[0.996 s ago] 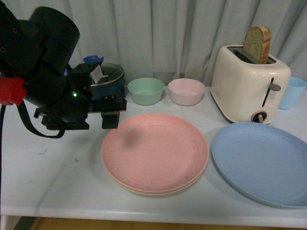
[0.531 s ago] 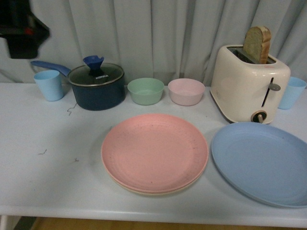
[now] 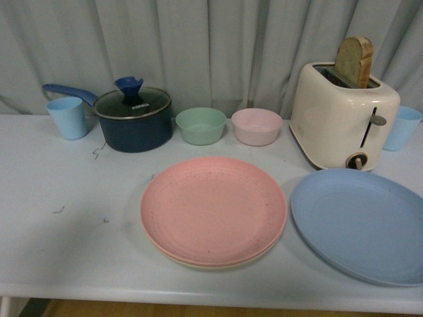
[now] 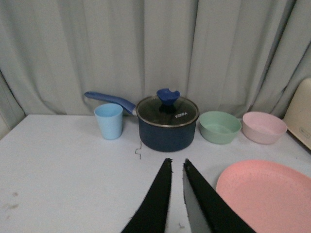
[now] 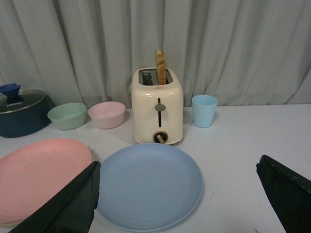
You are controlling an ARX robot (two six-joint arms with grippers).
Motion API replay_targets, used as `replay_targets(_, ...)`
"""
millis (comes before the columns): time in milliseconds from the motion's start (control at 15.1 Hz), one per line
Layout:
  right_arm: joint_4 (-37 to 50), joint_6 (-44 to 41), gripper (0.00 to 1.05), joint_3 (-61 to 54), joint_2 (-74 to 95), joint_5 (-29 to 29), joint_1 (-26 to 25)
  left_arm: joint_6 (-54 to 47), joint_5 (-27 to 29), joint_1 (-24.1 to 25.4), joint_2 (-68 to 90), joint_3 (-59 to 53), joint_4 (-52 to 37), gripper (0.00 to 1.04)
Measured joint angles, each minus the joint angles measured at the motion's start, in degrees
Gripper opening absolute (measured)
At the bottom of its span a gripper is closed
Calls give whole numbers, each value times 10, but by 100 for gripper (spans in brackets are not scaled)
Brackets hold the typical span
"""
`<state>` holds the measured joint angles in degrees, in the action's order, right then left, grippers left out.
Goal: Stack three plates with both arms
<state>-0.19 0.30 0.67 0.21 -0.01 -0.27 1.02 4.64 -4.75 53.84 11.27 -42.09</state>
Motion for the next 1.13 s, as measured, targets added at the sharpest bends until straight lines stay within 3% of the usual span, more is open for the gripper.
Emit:
replay_targets(66, 0, 0, 98, 0, 0, 0, 0, 1, -12, 9, -21, -17, 8, 1)
replay_targets(199, 0, 0, 98, 0, 0, 0, 0, -2, -38, 51, -70, -41, 27, 2)
replay_targets(531, 0, 0, 98, 0, 0, 0, 0, -2, -46, 46, -188, -83, 105, 2)
replay_targets(664, 0, 0, 98, 0, 0, 0, 0, -2, -46, 46, -202, -106, 93, 2)
replay_targets(1129, 0, 0, 98, 0, 0, 0, 0, -2, -46, 46, -382, -106, 266, 2)
